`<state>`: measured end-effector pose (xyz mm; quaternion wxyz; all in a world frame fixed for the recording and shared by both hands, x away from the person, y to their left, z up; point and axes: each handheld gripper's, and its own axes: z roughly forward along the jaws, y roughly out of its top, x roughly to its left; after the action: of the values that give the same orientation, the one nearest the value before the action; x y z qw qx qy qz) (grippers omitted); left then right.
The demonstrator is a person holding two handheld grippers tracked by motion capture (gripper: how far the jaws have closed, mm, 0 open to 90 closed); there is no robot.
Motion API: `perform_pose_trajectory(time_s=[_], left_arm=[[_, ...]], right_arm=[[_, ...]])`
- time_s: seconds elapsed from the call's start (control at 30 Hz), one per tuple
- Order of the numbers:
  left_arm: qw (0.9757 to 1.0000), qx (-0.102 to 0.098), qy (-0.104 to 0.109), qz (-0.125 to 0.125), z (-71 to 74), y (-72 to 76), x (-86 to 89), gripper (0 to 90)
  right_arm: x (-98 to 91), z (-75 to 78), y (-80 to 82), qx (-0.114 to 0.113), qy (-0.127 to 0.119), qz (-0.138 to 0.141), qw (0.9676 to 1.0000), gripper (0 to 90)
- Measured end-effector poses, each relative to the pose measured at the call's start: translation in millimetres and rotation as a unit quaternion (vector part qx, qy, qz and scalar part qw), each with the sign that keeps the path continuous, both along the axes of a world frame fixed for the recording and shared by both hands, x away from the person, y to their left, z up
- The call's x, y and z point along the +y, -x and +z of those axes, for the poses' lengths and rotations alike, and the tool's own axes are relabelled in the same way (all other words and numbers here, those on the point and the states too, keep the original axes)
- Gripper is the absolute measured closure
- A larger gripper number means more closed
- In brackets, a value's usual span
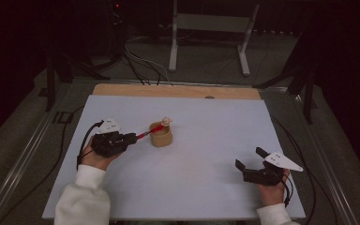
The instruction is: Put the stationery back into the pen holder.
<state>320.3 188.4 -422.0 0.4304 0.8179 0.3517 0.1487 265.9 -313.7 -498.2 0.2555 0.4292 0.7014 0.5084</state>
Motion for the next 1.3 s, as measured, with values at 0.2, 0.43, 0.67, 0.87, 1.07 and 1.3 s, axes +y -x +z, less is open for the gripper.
perform_pose_trajectory(time_s=[0.2,0.43,0.67,0.87,1.07,1.3], left_arm=[[1.0000,-0.001,0.001,0.003,2.4,-2.8,0.2,80.9],[1.0000,-0.005,0.006,0.005,7.0,-5.8,0.6,80.8],[0.9999,-0.008,0.009,0.005,9.2,-6.2,1.3,80.8],[0.9998,-0.009,0.014,0.009,10.0,-8.3,2.5,80.8],[0.9997,-0.011,0.021,0.011,10.6,-11.5,0.5,80.6],[0.9995,-0.012,0.026,0.014,9.8,-14.5,-2.3,80.2]], right_arm=[[0.1,-0.1,-0.2,0.000,0.000,0.000,1.0000,0.0],[0.1,-0.3,-0.5,0.000,0.000,0.000,1.0000,0.0],[-0.1,-0.3,-0.5,0.000,-0.001,0.000,1.0000,0.0],[0.1,-0.3,-0.6,0.000,0.001,0.000,1.0000,0.0],[-0.2,-0.2,-0.6,0.000,0.001,0.000,1.0000,0.0],[-0.3,-0.2,-0.6,0.000,0.000,0.000,1.0000,0.0]])
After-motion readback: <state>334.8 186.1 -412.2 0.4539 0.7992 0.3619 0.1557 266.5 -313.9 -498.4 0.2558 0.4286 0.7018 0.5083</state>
